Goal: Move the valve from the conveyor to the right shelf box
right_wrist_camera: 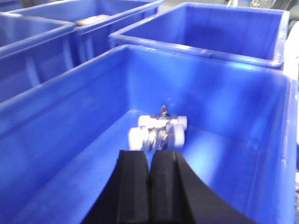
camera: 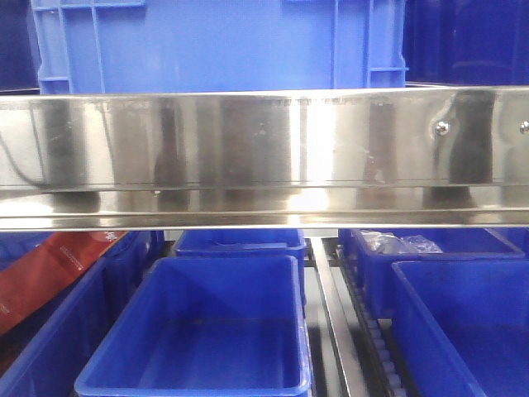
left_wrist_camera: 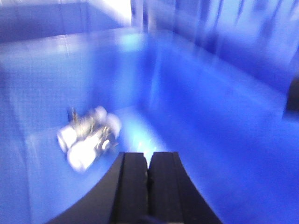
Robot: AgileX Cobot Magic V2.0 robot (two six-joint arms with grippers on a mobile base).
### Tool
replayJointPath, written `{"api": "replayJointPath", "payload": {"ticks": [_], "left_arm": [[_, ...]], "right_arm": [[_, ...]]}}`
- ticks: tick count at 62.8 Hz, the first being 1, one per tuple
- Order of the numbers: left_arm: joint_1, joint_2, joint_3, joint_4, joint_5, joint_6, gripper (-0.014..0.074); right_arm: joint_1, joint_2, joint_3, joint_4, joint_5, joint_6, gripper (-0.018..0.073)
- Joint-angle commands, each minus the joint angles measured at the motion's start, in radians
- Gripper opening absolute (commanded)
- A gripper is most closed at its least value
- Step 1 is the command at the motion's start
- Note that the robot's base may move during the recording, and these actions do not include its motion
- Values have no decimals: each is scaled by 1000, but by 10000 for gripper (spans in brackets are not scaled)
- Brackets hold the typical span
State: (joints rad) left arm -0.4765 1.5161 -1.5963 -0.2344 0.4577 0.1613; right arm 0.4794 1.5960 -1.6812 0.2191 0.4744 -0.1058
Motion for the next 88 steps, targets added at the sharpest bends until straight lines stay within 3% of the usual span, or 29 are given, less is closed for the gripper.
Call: {"api": "replayJointPath", "payload": {"ticks": [1,21,36,48,60,71,88], "left_arm": [[-9,-97,57,-9,-79,-16,-111],[12,-429,465,-12,-247,-18,-111],[114,-675,748,-18,-251,-18,-111],[154,-878,932,-18,-234,-18,-111],[154,-1053,1049,-18,-233,-18,-111],[154,-1115,1054,-18,-239,-18,-111],[154,-1124,1054,-18,-239,-18,-111]], "right_arm": [[-6,-74,19,9,-19,-1,-162],[-6,-331,397,9,-325,-1,-162],[-6,-609,772,9,-535,-1,-162],[-6,-842,1003,9,-518,-1,-162],[-6,-1068,1159,9,-402,-1,-162],[-6,-1199,1179,9,-320,-1,-162],[-6,-1269,1179,9,-318,-1,-162]]}}
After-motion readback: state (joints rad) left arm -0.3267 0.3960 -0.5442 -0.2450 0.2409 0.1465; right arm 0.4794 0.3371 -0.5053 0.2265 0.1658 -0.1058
